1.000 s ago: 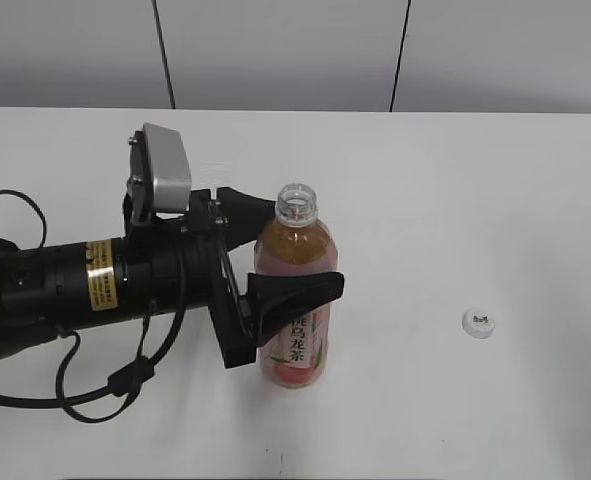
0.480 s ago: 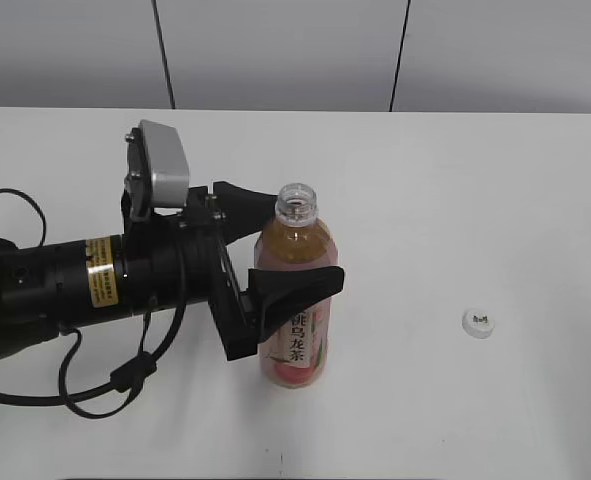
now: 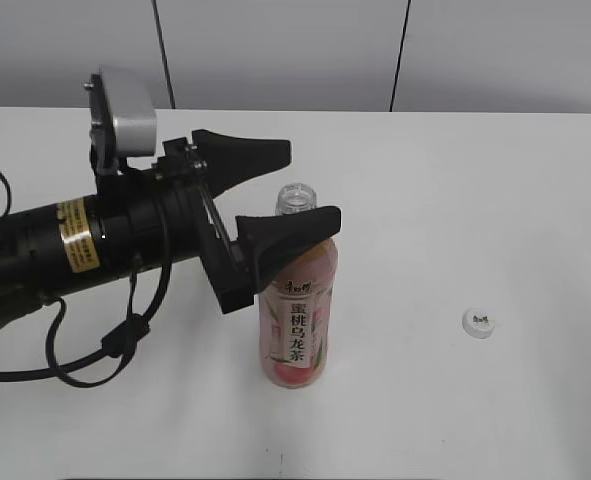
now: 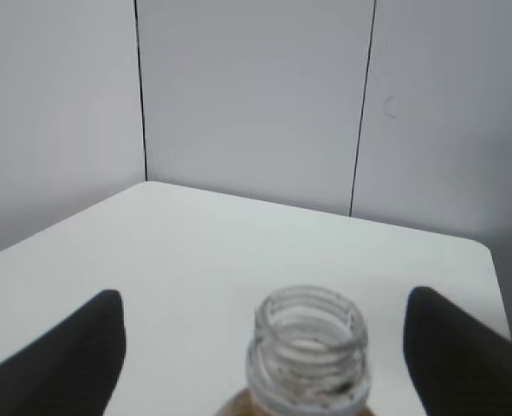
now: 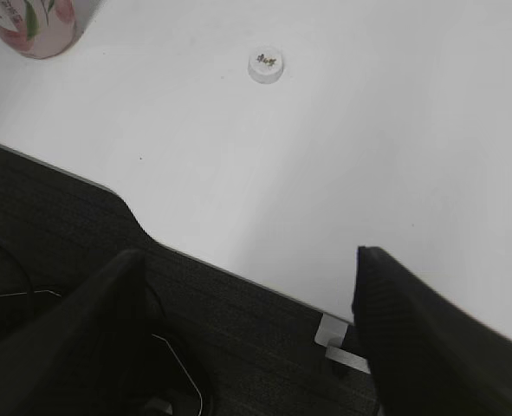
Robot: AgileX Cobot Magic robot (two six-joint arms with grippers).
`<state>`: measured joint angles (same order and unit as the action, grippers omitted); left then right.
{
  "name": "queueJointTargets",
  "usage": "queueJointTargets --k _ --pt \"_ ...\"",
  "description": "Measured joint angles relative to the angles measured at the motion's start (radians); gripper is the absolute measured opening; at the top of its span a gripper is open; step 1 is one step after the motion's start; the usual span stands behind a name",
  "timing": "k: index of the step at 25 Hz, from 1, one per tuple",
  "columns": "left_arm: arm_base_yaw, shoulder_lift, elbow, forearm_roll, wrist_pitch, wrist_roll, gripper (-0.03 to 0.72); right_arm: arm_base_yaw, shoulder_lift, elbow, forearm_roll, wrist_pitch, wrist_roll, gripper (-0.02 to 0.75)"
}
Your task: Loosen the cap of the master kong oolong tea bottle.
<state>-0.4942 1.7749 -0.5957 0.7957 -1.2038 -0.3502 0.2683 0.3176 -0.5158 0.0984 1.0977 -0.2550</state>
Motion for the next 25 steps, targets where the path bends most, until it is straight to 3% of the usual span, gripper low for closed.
queueJointTargets --k 15,25 --pt "0.000 -0.224 0.000 0.002 0.052 -0.131 0.593 0.000 0.000 0.000 0.000 0.000 0.000 0.562" --pt "0.000 -0.367 0.000 0.087 0.246 -0.210 0.592 0.000 0.000 0.000 0.000 0.000 0.001 0.562"
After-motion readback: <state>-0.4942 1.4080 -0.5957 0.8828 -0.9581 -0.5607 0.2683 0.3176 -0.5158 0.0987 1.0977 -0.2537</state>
